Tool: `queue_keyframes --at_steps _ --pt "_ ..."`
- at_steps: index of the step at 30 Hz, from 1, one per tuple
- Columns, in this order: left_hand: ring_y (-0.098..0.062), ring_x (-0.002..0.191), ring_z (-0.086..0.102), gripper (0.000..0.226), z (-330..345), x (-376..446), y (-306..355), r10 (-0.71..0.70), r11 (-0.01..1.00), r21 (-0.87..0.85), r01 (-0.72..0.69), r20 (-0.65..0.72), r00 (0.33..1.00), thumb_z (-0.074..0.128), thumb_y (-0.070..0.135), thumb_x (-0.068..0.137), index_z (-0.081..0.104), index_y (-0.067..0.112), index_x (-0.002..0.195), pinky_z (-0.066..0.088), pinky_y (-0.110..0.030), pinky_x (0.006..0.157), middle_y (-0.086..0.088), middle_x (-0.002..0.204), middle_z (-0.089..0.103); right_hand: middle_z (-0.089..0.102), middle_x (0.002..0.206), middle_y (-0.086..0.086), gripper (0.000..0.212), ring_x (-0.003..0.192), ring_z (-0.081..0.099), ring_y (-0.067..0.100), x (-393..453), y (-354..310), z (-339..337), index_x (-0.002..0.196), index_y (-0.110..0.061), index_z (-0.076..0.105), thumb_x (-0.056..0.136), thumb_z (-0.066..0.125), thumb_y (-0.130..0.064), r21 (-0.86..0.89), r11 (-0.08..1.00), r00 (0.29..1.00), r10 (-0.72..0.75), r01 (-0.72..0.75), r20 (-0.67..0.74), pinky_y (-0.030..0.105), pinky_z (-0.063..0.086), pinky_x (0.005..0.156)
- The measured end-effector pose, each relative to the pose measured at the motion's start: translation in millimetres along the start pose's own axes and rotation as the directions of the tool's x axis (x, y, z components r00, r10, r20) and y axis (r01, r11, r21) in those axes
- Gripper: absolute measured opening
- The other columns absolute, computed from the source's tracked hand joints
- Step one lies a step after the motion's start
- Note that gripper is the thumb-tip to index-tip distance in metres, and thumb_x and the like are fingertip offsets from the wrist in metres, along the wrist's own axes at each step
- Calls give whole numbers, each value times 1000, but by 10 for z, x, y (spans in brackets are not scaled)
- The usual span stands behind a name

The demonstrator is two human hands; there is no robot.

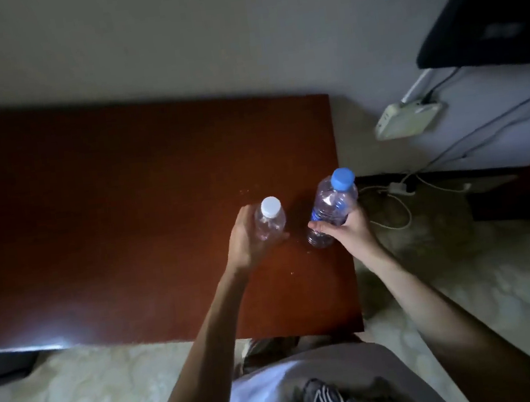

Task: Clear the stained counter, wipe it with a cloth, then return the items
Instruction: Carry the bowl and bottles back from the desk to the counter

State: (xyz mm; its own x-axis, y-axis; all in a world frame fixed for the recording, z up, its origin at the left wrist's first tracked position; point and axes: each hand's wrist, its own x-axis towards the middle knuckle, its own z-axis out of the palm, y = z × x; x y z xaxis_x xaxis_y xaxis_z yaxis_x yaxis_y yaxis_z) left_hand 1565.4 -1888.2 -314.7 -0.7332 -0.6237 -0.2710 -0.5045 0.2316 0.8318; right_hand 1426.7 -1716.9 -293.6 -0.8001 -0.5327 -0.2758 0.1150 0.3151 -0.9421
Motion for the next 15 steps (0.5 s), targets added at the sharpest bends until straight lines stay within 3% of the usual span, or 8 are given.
queue_keyframes --at_steps 3,6,9,12,15 --pt "-21 89 72 69 -16 10 75 -19 997 -71 27 106 994 85 57 55 56 23 108 61 -52 75 1 105 70 68 100 3 61 88 67 4 -249 45 -154 121 -4 54 68 85 -6 28 999 993 40 -37 -109 16 50 82" --pt "-23 98 73 79 51 2 253 39 972 -235 18 234 972 90 57 54 58 22 117 61 -52 86 -3 111 72 70 95 6 48 87 68 14 -549 143 -351 110 -6 60 69 85 -12 94 993 963 92 -71 -252 26 52 83" --pt "-18 96 72 80 240 -55 483 101 948 -319 14 343 934 91 41 55 57 13 123 61 -39 85 -2 110 71 70 99 5 50 89 69 12 -940 226 -576 111 -12 60 67 83 -20 195 976 905 170 -100 -389 23 54 83" --pt "-8 95 72 74 588 -161 703 136 956 -293 16 488 862 91 15 66 55 7 131 60 -25 80 -3 113 70 68 93 2 29 80 68 3 -1438 425 -851 99 -19 63 78 77 -4 262 959 822 237 -111 -518 18 54 74" --pt "-18 98 71 63 1056 -322 938 164 974 -222 -41 571 804 88 16 73 58 11 129 58 -20 79 -8 116 71 66 85 -1 26 71 67 -5 -1911 603 -1143 98 -11 61 80 70 5 329 938 712 304 -108 -633 15 52 68"
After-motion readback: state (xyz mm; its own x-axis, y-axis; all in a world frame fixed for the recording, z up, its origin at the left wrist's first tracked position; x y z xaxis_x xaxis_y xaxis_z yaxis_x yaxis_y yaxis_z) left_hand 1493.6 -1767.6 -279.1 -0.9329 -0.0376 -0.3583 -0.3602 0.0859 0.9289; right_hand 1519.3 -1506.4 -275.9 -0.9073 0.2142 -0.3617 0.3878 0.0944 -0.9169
